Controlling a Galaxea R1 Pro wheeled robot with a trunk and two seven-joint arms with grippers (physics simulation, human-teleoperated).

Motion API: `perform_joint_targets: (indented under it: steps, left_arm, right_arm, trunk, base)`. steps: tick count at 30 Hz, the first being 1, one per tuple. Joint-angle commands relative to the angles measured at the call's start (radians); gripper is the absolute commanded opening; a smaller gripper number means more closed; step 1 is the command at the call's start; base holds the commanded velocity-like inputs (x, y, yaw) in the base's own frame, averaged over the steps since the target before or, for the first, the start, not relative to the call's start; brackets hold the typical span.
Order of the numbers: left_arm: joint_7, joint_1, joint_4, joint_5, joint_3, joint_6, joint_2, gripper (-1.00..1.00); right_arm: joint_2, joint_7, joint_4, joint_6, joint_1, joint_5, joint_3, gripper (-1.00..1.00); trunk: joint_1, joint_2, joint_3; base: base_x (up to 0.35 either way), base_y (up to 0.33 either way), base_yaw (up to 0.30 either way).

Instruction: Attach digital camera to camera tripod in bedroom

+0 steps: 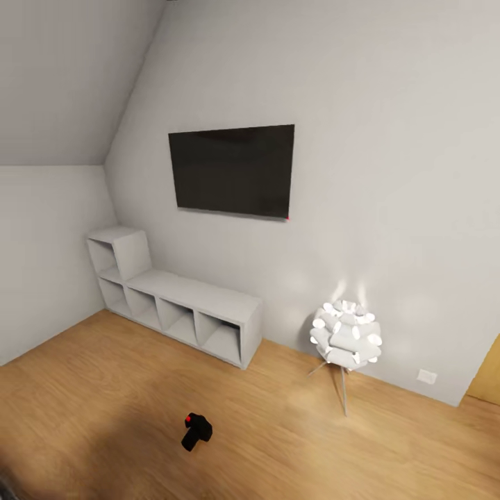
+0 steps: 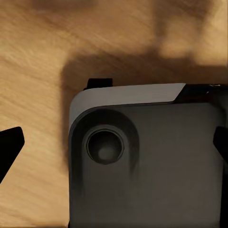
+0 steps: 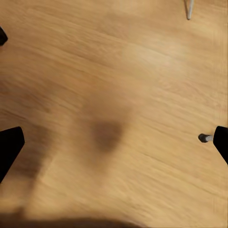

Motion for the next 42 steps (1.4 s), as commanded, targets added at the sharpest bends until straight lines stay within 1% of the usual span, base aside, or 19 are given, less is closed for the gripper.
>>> perform_joint_targets:
  steps: [1, 9, 13, 42]
  left_arm:
    - [0.0, 0.0, -0.001, 0.001, 0.0, -0.002, 0.0, 1.0]
    - [0.0, 0.0, -0.001, 0.001, 0.0, -0.002, 0.0, 1.0]
    - [0.0, 0.0, -0.001, 0.001, 0.0, -0.002, 0.0, 1.0]
    - [0.0, 0.0, -0.001, 0.001, 0.0, -0.002, 0.0, 1.0]
  right_arm:
    - [0.0, -0.002, 0.0, -0.002, 0.0, 0.0, 0.0, 1.0]
    - [0.0, -0.002, 0.0, -0.003, 0.0, 0.0, 0.0, 1.0]
    - [0.0, -0.002, 0.0, -0.002, 0.0, 0.0, 0.0, 1.0]
    - [0.0, -0.002, 0.0, -0.003, 0.0, 0.0, 0.0, 1.0]
  trunk:
    - [0.0, 0.0, -0.001]
    - [0.0, 0.0, -0.001]
    - [0.0, 0.0, -0.001]
    - [0.0, 0.0, -0.004]
  base:
    - [0.001, -0.001, 0.286]
    - [0.005, -0.008, 0.286]
    - [0.122, -0.116, 0.286]
    - [0.254, -0.219, 0.286]
